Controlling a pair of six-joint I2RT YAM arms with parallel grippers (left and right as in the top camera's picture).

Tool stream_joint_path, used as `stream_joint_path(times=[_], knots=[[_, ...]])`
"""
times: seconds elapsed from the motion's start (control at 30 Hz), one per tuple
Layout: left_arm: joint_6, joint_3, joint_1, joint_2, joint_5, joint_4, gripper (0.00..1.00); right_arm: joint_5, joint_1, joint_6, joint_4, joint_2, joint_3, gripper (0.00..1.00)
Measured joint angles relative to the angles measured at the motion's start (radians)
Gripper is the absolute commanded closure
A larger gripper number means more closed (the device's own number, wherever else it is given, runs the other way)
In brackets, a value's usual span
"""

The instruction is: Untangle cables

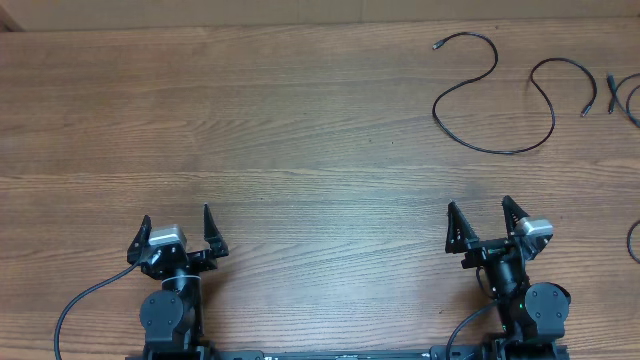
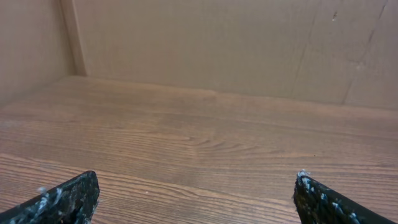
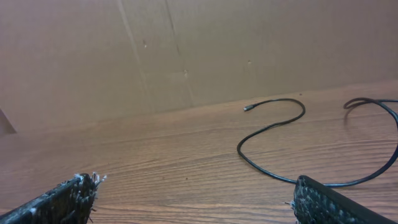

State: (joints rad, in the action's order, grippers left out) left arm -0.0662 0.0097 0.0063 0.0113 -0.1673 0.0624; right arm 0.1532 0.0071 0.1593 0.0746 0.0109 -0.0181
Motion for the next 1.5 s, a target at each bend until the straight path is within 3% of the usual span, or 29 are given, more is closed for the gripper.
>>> stream_joint_path(times=[0.43, 1.13, 1.5], knots=[[0.128, 0.0, 0.0, 0.0, 0.003, 0.001, 0.01, 0.0, 0.0, 0.0, 0.0, 0.0, 0.0, 0.0], [0.148, 0.0, 0.0, 0.0, 0.003, 0.001, 0.01, -0.002, 0.0, -0.003, 0.0, 0.0, 0.0, 0.0], [0.148, 0.0, 0.0, 0.0, 0.003, 0.001, 0.01, -0.012, 0.0, -0.174, 0.002, 0.0, 0.0, 0.0]])
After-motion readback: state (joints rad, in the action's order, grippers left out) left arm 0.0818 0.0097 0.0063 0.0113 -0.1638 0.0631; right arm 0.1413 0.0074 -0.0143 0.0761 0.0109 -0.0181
